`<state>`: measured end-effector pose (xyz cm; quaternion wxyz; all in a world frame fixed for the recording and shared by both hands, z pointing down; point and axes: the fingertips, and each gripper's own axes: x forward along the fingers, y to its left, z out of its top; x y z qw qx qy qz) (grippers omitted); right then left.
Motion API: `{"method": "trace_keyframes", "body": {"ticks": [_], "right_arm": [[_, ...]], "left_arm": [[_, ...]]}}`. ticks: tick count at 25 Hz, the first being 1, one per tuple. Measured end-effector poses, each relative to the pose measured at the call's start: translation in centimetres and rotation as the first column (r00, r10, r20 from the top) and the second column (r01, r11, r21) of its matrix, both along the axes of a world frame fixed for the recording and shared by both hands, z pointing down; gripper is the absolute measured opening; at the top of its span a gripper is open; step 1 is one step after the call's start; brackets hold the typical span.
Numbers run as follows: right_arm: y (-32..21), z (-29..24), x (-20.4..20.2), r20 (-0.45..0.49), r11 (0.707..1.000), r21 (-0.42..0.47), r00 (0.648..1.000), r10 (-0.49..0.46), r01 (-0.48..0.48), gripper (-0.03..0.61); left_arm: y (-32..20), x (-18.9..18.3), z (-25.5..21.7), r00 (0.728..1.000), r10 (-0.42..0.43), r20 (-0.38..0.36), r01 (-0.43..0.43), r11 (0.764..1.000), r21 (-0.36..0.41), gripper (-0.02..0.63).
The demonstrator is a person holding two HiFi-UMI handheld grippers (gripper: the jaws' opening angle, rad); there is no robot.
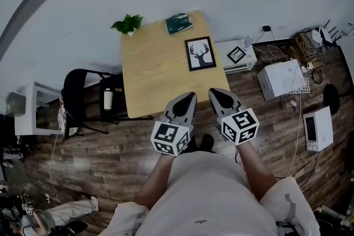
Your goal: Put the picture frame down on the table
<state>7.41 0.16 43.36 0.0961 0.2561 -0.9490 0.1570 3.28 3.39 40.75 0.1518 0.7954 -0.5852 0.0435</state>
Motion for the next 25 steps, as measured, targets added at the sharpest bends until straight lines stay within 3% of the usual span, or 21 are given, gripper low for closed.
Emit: {"method": "trace_keyframes", "body": {"ticks": [6, 25], "right_arm": [[0.2, -2.2, -0.2, -0.084, 0.990, 0.136, 0.996, -0.037, 0.048, 0.000], [-0.7, -5.5, 1.0, -0.068, 0.977, 0.213, 0.998, 0.016, -0.002, 0.000]], "left_arm": [[-0.2, 0.3, -1.2, 1.000, 0.016, -0.001, -0.016, 1.000, 0.013, 0.006], [-1.2, 0.1, -3.1, 0.999, 0.045, 0.013, -0.046, 0.998, 0.048, 0.006]]}}
